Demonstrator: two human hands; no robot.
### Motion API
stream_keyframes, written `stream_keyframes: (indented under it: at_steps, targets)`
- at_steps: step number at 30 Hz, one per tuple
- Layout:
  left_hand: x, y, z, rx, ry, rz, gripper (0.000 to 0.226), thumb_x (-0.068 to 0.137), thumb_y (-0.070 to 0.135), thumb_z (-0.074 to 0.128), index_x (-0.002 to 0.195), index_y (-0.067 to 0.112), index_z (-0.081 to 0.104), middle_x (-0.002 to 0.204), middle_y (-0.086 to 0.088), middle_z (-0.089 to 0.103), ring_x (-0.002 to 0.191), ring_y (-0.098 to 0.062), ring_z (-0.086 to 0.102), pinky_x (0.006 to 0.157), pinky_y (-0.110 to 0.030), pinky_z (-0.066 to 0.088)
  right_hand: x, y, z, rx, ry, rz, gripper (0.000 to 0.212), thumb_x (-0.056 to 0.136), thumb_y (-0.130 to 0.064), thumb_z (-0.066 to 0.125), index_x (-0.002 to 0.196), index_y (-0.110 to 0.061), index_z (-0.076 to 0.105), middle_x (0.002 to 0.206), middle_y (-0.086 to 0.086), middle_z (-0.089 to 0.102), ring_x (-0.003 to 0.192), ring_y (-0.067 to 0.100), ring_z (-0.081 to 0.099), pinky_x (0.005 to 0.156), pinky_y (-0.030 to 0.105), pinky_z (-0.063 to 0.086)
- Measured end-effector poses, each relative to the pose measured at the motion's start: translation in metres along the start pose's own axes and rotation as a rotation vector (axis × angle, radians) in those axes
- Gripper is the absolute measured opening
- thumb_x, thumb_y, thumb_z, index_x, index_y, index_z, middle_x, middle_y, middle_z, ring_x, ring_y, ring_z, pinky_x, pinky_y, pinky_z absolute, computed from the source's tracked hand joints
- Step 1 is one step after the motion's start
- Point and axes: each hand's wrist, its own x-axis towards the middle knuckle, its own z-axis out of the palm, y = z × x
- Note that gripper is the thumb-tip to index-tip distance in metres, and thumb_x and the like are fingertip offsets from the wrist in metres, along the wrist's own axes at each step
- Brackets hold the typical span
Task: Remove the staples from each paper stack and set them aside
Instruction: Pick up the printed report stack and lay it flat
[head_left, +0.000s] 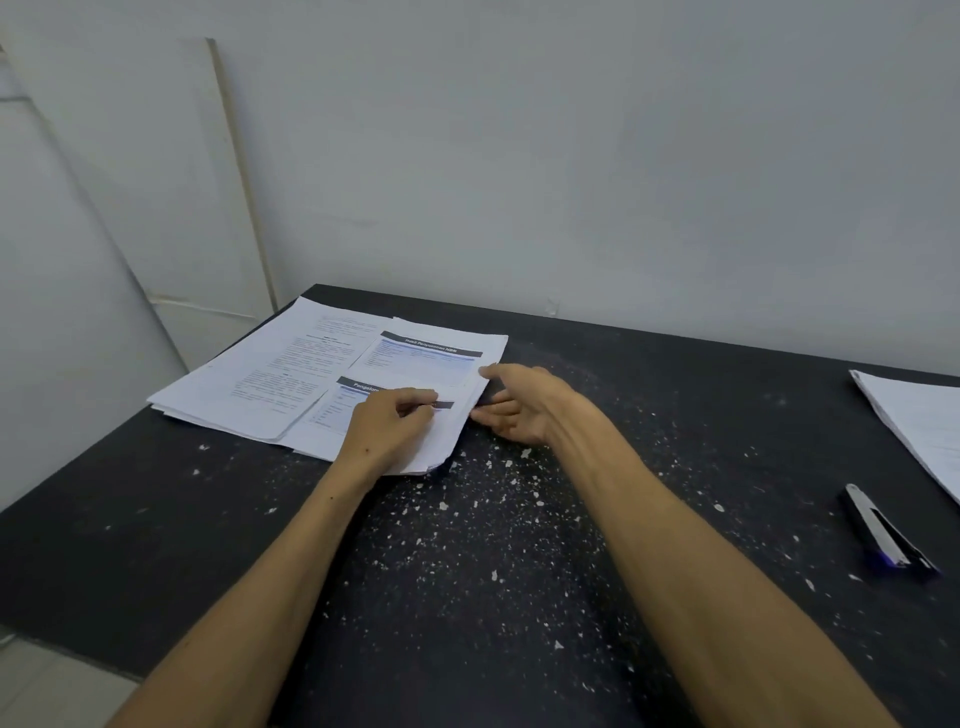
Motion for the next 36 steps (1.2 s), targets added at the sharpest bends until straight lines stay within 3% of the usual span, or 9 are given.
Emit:
stream_keyframes:
  at_steps: [5,8,11,15,18,23,27,32,36]
  targets:
    - [0.0,-0.004,0.003,-0.083,0.008,-0.014,0.029,0.098,0.019,0.06,0.121,0.025,0.077,0.114,0.012,0.072,0.106,-0.002,0.061,0.083,-0.014,0.043,0.006,0.011,0.02,-0.181,0.009,-0.157,0.022,0.092,-0.02,0.076,0.11,-0.009,0.069,0.106,0.008,0.076,0.089,0.02,0.073,0.073,0.033,0.057]
    - [0.004,-0.006,-0.001,-0.152,-0.008,-0.031,0.026,0.099,0.018,0.06,0.117,0.023,0.077,0.116,0.011,0.072,0.113,-0.008,0.064,0.093,-0.022,0.049,0.011,0.016,0.034,-0.133,0.044,-0.222,0.018,0.09,0.003,0.065,0.102,-0.01,0.064,0.111,0.012,0.074,0.099,0.028,0.073,0.08,0.042,0.064]
    - [0.005,-0.006,-0.011,-0.227,-0.016,-0.041,0.023,0.099,0.015,0.061,0.113,0.022,0.078,0.113,0.007,0.075,0.113,-0.014,0.067,0.105,-0.037,0.053,0.01,0.022,0.037,-0.07,0.079,-0.264,0.027,0.089,0.008,0.053,0.106,-0.012,0.06,0.114,0.012,0.071,0.101,0.03,0.071,0.088,0.049,0.062]
    - [0.006,-0.002,-0.026,-0.191,0.109,0.043,0.021,0.099,0.011,0.062,0.109,0.022,0.077,0.112,0.008,0.075,0.108,-0.01,0.068,0.105,-0.036,0.053,-0.001,0.022,0.012,0.007,0.1,-0.331,0.029,0.094,0.008,0.05,0.114,-0.011,0.058,0.114,0.008,0.071,0.1,0.025,0.07,0.082,0.04,0.062]
    - [0.008,0.011,-0.033,-0.036,0.176,0.059,0.024,0.101,0.016,0.063,0.124,0.013,0.068,0.123,-0.001,0.069,0.11,-0.014,0.062,0.096,-0.027,0.045,-0.019,0.014,-0.018,0.005,0.069,-0.399,0.032,0.097,0.007,0.051,0.124,-0.011,0.056,0.115,0.006,0.071,0.097,0.02,0.071,0.074,0.033,0.06]
    - [0.018,0.041,-0.028,0.022,0.081,-0.022,0.061,0.1,0.037,0.064,0.149,0.007,0.043,0.142,-0.01,0.056,0.126,-0.027,0.056,0.095,-0.035,0.042,-0.044,0.009,-0.076,-0.049,0.076,-0.522,0.041,0.097,0.004,0.055,0.131,-0.02,0.056,0.123,0.002,0.072,0.108,0.022,0.072,0.095,0.044,0.06]
    - [0.017,0.075,-0.008,-0.087,-0.036,0.067,0.046,0.103,0.035,0.058,0.144,0.016,0.049,0.136,0.001,0.06,0.116,-0.015,0.058,0.091,-0.034,0.045,-0.066,0.013,-0.115,-0.106,0.094,-0.629,0.042,0.1,-0.001,0.058,0.13,-0.03,0.055,0.126,-0.007,0.071,0.111,0.013,0.071,0.094,0.038,0.06]
    - [0.004,0.125,0.036,-0.392,0.001,0.135,0.024,0.102,0.022,0.055,0.126,0.018,0.06,0.123,0.003,0.067,0.112,-0.014,0.065,0.099,-0.04,0.054,-0.095,0.019,-0.152,-0.192,0.236,-0.789,0.035,0.104,-0.005,0.047,0.129,-0.03,0.049,0.126,-0.015,0.063,0.112,-0.005,0.062,0.092,0.017,0.052]
    - [-0.014,0.157,0.067,-0.47,0.027,0.187,0.023,0.105,0.018,0.048,0.127,0.017,0.054,0.115,0.01,0.063,0.102,-0.003,0.06,0.083,-0.023,0.05,-0.107,0.022,-0.171,-0.223,0.343,-0.871,0.029,0.108,-0.009,0.039,0.133,-0.024,0.045,0.124,-0.014,0.061,0.105,-0.013,0.06,0.085,0.009,0.05]
